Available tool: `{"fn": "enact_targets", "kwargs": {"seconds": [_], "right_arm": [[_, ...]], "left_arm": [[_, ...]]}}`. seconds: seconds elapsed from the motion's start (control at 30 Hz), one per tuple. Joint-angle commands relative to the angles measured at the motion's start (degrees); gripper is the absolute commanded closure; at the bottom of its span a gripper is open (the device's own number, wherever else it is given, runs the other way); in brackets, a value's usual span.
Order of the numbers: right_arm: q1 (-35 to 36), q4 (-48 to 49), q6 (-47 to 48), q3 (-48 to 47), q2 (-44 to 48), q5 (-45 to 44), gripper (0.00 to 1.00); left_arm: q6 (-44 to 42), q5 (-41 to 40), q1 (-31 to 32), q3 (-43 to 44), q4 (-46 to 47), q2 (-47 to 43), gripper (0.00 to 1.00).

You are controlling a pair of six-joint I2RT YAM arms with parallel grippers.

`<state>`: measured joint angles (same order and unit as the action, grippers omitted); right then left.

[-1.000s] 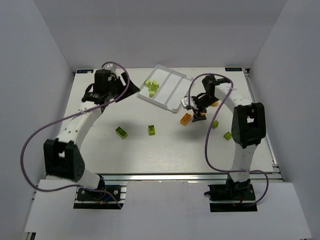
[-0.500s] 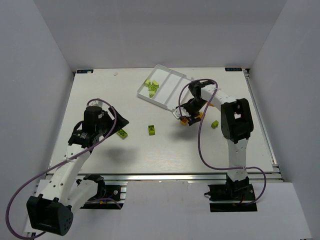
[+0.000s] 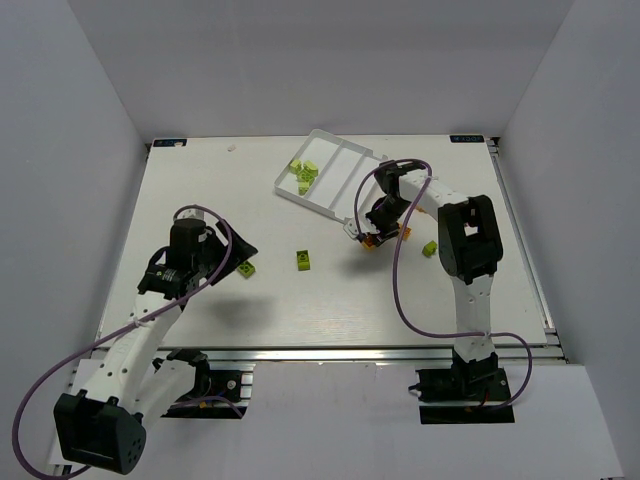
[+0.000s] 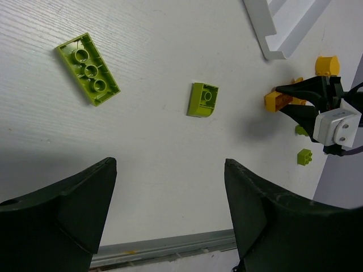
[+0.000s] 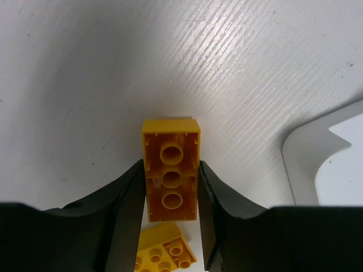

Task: Sort the legos into containers by color

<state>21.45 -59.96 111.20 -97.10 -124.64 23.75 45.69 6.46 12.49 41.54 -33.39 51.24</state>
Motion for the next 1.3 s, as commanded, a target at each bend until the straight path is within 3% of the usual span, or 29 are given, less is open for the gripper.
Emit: {"fn": "enact_targets", "kwargs": {"seconds": [0.0, 0.2, 0.27, 0.47, 0.6, 0.73, 0.93, 1.0, 1.13, 1.27], "right_arm": [[-0.18, -2.17, 0.34, -0.46, 1.67, 0.07, 0.88], [0.25, -11.92, -4.92, -5.54, 6.6, 10.58, 0.98], [0.96, -10.97, -15.84, -8.0, 7.21, 13.5, 0.98], [3.07, 6.91, -49.43, -20.14, 4.42, 15.11, 0.96], [4.12, 20.13, -57.39, -21.9, 1.69, 9.14, 0.88], [5.44, 28.84, -58.98, -22.25, -2.09, 3.78, 0.83], [6.06, 42.64, -65.75, -24.62, -8.42, -2.3, 0.66], [5.97, 43.61, -66.72, -27.07, -11.05, -2.91, 0.6], [6.23, 45.37, -67.86, -28.23, -13.87, -3.62, 0.35], [6.06, 45.64, -70.23, -26.92, -12.56, -2.92, 0.23]], "left_arm": [[1.06, 0.13, 0.34, -0.84, 1.04, -0.88, 0.14], [2.12, 1.27, 0.87, -2.6, 3.06, -1.41, 0.14], [2.3, 1.54, 0.87, -4.0, 3.85, -1.76, 0.14], [1.77, 3.65, 0.34, -6.3, 6.31, -1.41, 0.14], [0.11, 5.05, 0.34, -5.33, 7.45, 1.22, 0.14], [-0.43, 6.28, 0.34, -4.19, 8.16, 3.33, 0.14], [-0.43, 8.48, 0.87, -3.57, 8.6, 2.81, 0.14], [-0.52, 9.45, 0.87, -3.31, 8.78, 2.28, 0.14], [-0.87, 11.11, 0.87, -2.6, 9.57, 2.19, 0.14], [-1.74, 13.49, 0.87, -1.38, 11.32, 3.6, 0.14]]}}
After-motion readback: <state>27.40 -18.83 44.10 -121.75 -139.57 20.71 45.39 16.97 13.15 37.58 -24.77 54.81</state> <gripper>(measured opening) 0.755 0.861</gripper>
